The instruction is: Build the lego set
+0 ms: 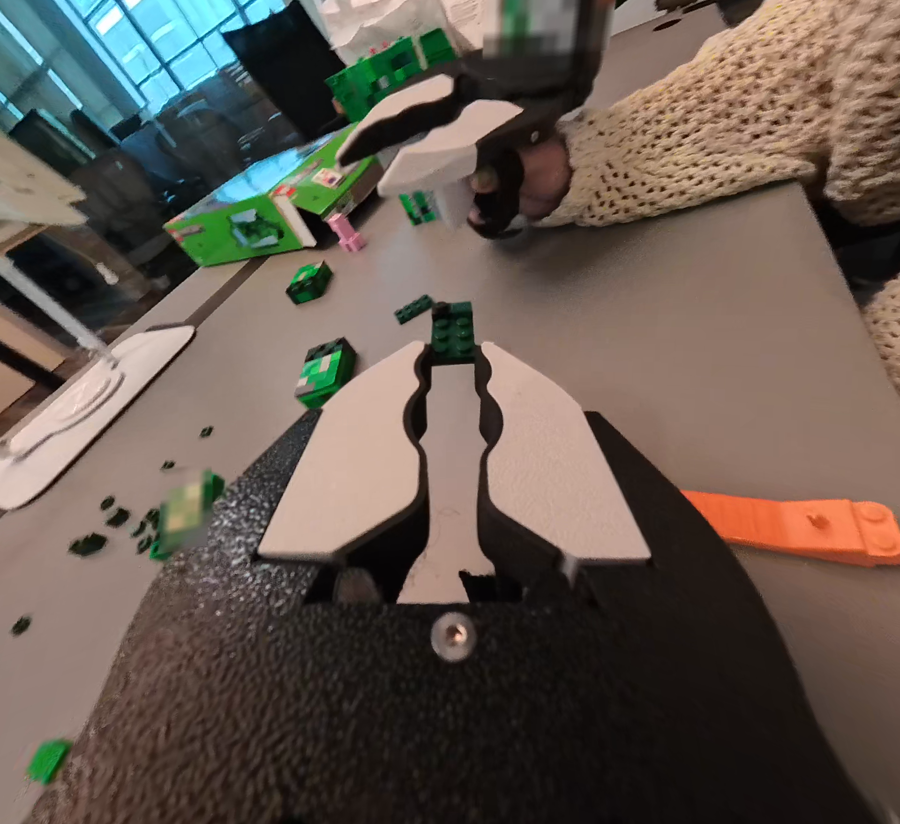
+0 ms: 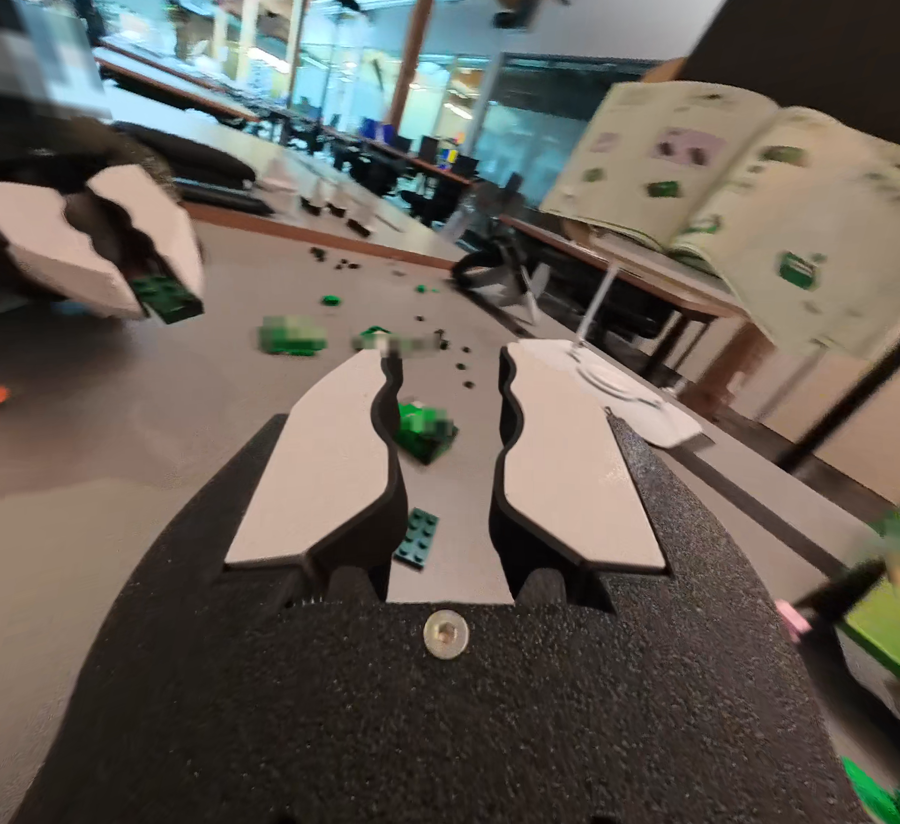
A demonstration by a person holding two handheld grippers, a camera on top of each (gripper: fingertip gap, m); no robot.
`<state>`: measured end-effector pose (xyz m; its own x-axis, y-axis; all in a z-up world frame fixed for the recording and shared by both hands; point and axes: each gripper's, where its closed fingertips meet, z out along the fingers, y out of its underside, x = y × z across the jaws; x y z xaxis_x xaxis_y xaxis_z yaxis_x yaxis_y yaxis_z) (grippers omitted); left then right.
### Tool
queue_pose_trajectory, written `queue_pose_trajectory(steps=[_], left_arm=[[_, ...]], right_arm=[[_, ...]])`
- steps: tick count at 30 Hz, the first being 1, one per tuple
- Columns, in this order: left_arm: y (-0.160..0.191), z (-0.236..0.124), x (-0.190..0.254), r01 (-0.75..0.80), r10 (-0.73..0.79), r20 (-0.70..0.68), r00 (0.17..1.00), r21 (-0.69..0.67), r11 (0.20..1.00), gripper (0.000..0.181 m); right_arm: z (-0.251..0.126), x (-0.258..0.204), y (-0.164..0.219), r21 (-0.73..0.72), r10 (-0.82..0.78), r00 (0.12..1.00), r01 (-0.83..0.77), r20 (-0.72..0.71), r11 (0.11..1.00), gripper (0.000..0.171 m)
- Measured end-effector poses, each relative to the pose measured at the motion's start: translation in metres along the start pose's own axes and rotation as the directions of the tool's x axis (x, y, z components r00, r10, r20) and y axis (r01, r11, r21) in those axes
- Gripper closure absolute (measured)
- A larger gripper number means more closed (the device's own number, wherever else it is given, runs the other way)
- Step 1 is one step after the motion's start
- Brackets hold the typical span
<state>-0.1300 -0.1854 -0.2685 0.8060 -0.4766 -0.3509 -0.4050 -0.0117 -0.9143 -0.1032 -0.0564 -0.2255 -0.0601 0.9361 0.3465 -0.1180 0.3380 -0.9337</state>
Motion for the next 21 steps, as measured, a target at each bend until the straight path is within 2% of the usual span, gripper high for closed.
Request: queue_pose_trajectory(steps=[2,7,12,15,17,21], left_arm=[[0.009,-0.006,-0.011,0.041,-0.039,0.043,0.998,-0.048,0.998,0.165],[0.035,-0.036,-0.044,0.122,-0.098,0.174,0.98,-0.134,0.983,0.165],[0.049,-0.074,-0.088,0.297,-0.254,0.376,0.891,-0.061,0.953,0.165],[0.05,-0.084,-0.101,0.371,-0.342,0.421,0.84,0.012,0.928,0.165],[0.05,-0.086,-0.103,0.366,-0.334,0.445,0.831,0.014,0.93,0.165],[0.056,-0.078,-0.097,0.318,-0.25,0.453,0.856,-0.08,0.945,0.165]], right_arm=[[-0.002,0.012,0.003,-0.001,0.035,0.998,-0.035,-0.054,0.999,0.135],[-0.001,0.015,0.006,-0.015,0.051,0.996,-0.052,-0.075,0.999,0.138],[0.001,0.019,0.011,-0.042,0.052,0.994,-0.056,-0.099,0.998,0.138],[0.001,0.023,0.013,-0.051,0.059,0.991,-0.065,-0.122,0.997,0.138],[0.003,0.025,0.015,-0.064,0.065,0.989,-0.074,-0.13,0.995,0.138],[0.01,0.018,0.018,-0.111,0.035,0.994,-0.046,-0.102,0.993,0.139]])
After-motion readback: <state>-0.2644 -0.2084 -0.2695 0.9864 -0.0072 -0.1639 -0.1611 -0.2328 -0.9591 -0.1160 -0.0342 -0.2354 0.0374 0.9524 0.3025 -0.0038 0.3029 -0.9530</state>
